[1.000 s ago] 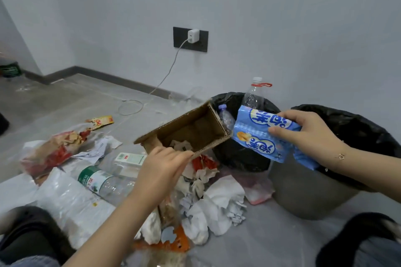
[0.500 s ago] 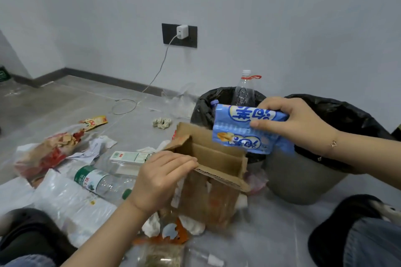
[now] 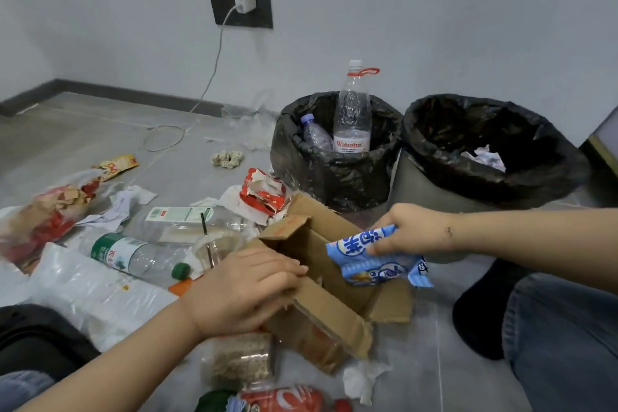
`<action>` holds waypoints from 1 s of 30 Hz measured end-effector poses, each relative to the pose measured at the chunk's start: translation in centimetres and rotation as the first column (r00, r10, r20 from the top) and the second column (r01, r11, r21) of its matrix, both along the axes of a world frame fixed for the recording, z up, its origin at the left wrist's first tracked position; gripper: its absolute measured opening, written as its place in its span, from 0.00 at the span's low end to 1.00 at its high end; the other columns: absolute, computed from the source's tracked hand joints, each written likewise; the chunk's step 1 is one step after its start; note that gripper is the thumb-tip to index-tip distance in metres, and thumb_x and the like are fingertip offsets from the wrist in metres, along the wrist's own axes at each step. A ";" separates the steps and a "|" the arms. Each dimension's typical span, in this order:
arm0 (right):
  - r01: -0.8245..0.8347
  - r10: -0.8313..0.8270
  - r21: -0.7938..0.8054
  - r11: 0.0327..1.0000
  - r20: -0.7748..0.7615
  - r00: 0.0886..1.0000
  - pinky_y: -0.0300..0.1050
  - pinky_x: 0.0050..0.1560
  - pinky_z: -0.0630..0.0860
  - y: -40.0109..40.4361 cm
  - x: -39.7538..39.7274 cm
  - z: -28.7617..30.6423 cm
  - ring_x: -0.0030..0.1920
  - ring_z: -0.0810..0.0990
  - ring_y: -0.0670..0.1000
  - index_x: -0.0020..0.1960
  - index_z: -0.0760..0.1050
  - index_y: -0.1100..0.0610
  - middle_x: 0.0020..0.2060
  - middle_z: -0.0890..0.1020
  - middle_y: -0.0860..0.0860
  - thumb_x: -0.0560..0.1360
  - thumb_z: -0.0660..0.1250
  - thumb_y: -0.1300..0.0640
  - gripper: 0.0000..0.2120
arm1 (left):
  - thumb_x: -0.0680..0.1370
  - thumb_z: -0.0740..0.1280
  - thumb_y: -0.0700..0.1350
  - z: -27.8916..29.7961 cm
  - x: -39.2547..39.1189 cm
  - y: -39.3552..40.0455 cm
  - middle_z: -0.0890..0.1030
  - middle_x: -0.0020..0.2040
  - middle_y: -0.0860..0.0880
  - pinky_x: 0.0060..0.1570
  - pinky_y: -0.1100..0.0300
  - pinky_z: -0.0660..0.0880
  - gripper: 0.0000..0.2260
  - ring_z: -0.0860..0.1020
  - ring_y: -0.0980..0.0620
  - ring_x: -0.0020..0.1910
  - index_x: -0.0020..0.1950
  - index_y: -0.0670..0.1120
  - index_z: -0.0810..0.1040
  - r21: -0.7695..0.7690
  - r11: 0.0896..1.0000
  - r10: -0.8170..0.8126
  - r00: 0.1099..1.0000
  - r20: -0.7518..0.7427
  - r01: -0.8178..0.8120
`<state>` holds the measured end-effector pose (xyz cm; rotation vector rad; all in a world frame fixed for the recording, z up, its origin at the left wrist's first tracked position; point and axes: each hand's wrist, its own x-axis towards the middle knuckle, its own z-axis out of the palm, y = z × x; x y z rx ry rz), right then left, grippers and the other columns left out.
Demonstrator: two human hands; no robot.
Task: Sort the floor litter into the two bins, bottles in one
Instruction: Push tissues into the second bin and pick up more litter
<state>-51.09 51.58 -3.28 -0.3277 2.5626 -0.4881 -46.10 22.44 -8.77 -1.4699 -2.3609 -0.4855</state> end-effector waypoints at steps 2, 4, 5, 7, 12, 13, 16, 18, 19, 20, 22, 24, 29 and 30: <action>0.088 -0.085 -0.047 0.995 0.062 0.994 0.45 0.44 0.77 -0.4 0.3 -0.5 0.40 0.80 0.50 0.48 0.82 0.64 0.40 0.84 0.55 0.72 0.72 0.51 0.15 | 0.78 0.68 0.49 -0.2 0.3 0.4 0.81 0.60 0.51 0.57 0.55 0.75 0.10 0.79 0.53 0.58 0.53 0.44 0.82 -0.043 0.999 0.000 1.000 0.008 0.000; 0.091 -0.088 -0.051 0.995 0.055 0.995 0.45 0.41 0.75 -0.8 0.4 -0.6 0.38 0.78 0.50 0.43 0.81 0.66 0.37 0.82 0.56 0.73 0.71 0.54 0.13 | 0.77 0.68 0.53 -0.2 0.7 0.9 0.81 0.60 0.52 0.57 0.56 0.74 0.13 0.79 0.53 0.58 0.55 0.46 0.82 -0.084 0.996 -0.002 1.000 0.017 0.003; 0.071 -0.071 -0.035 0.997 0.016 0.997 0.44 0.38 0.73 -0.9 0.5 -0.5 0.35 0.77 0.50 0.38 0.79 0.65 0.33 0.80 0.55 0.74 0.70 0.54 0.14 | 0.78 0.66 0.55 -0.1 0.9 1.0 0.81 0.60 0.52 0.58 0.57 0.74 0.15 0.79 0.54 0.58 0.56 0.47 0.82 -0.100 0.995 -0.002 0.999 0.036 0.006; 0.033 -0.032 0.011 0.999 -0.093 0.995 0.44 0.33 0.65 -0.6 0.9 0.1 0.32 0.71 0.50 0.33 0.72 0.66 0.28 0.74 0.57 0.75 0.68 0.53 0.19 | 0.80 0.61 0.56 0.1 1.2 1.0 0.81 0.61 0.52 0.59 0.57 0.73 0.18 0.79 0.54 0.59 0.58 0.46 0.82 -0.115 0.993 -0.015 0.995 0.096 0.026; -0.073 0.108 0.106 0.992 -0.381 0.918 0.52 0.43 0.74 1.4 3.0 1.7 0.41 0.79 0.54 0.42 0.78 0.61 0.39 0.81 0.55 0.76 0.64 0.48 0.16 | 0.83 0.52 0.51 -0.1 2.2 1.9 0.82 0.59 0.48 0.61 0.59 0.73 0.21 0.79 0.53 0.58 0.57 0.43 0.83 -0.097 0.995 -0.031 0.998 0.052 0.036; -0.080 0.118 0.110 0.991 -0.407 0.906 0.53 0.45 0.74 1.5 3.5 1.9 0.42 0.79 0.53 0.43 0.79 0.59 0.40 0.81 0.53 0.76 0.64 0.48 0.14 | 0.83 0.52 0.51 -0.4 2.6 2.7 0.83 0.56 0.48 0.57 0.60 0.75 0.21 0.80 0.53 0.55 0.52 0.44 0.84 -0.112 0.994 -0.009 0.999 0.054 0.015; -0.112 0.148 0.107 0.988 -0.431 0.890 0.52 0.47 0.73 1.5 4.6 1.6 0.44 0.78 0.52 0.45 0.79 0.56 0.43 0.81 0.50 0.77 0.62 0.48 0.13 | 0.83 0.50 0.52 -1.0 3.3 6.8 0.83 0.46 0.49 0.40 0.55 0.78 0.22 0.80 0.50 0.42 0.42 0.46 0.81 -0.234 0.959 0.190 0.976 0.106 -0.161; -0.119 0.153 0.106 0.987 -0.418 0.895 0.52 0.47 0.73 1.6 4.7 1.1 0.45 0.78 0.53 0.45 0.79 0.57 0.44 0.81 0.51 0.78 0.61 0.49 0.13 | 0.82 0.48 0.52 -1.3 2.8 9.9 0.78 0.58 0.43 0.47 0.50 0.77 0.23 0.76 0.46 0.50 0.51 0.44 0.81 -0.433 0.858 0.386 0.903 0.190 -0.276; -0.117 0.151 0.108 0.987 -0.409 0.900 0.52 0.47 0.74 1.7 4.6 0.8 0.45 0.78 0.53 0.45 0.79 0.58 0.44 0.81 0.52 0.78 0.61 0.49 0.14 | 0.82 0.50 0.50 -1.5 2.2 11.1 0.70 0.67 0.41 0.54 0.49 0.75 0.21 0.73 0.44 0.56 0.58 0.44 0.79 -0.530 0.784 0.488 0.849 0.202 -0.324; -0.109 0.144 0.109 0.988 -0.401 0.905 0.53 0.47 0.74 1.8 4.5 0.4 0.45 0.78 0.53 0.45 0.78 0.59 0.44 0.81 0.52 0.77 0.61 0.49 0.14 | 0.82 0.52 0.48 -1.8 1.5 12.1 0.62 0.73 0.41 0.59 0.49 0.72 0.18 0.70 0.43 0.60 0.64 0.44 0.76 -0.618 0.718 0.559 0.795 0.236 -0.321; -0.089 0.130 0.123 0.988 -0.382 0.915 0.53 0.47 0.74 2.1 4.2 -0.3 0.44 0.78 0.54 0.45 0.78 0.59 0.44 0.80 0.53 0.77 0.60 0.48 0.15 | 0.82 0.55 0.49 -2.7 0.1 13.8 0.55 0.76 0.43 0.64 0.49 0.69 0.19 0.66 0.41 0.64 0.71 0.47 0.69 -0.704 0.664 0.615 0.718 0.325 -0.250; -0.067 0.114 0.138 0.988 -0.368 0.923 0.53 0.47 0.75 2.5 4.1 -0.7 0.45 0.78 0.55 0.44 0.77 0.59 0.44 0.80 0.53 0.77 0.60 0.47 0.16 | 0.81 0.54 0.53 -4.2 -1.5 14.6 0.57 0.75 0.45 0.66 0.45 0.66 0.23 0.62 0.40 0.67 0.75 0.48 0.61 -0.763 0.619 0.647 0.669 0.365 -0.183; -0.096 0.137 0.125 0.987 -0.384 0.913 0.52 0.49 0.74 2.5 4.8 -0.5 0.46 0.78 0.54 0.45 0.76 0.59 0.44 0.79 0.53 0.78 0.60 0.48 0.15 | 0.82 0.51 0.53 -4.8 -2.3 14.6 0.45 0.79 0.41 0.74 0.44 0.53 0.26 0.48 0.39 0.77 0.78 0.46 0.51 -0.928 0.371 0.702 0.645 0.303 0.033; -0.112 0.156 0.133 0.985 -0.387 0.909 0.52 0.48 0.74 2.4 4.9 -0.5 0.46 0.77 0.54 0.45 0.76 0.59 0.45 0.79 0.53 0.78 0.59 0.48 0.15 | 0.82 0.51 0.53 -4.7 -2.3 14.5 0.43 0.79 0.41 0.74 0.44 0.52 0.26 0.46 0.39 0.77 0.79 0.47 0.50 -0.930 0.365 0.702 0.643 0.305 0.043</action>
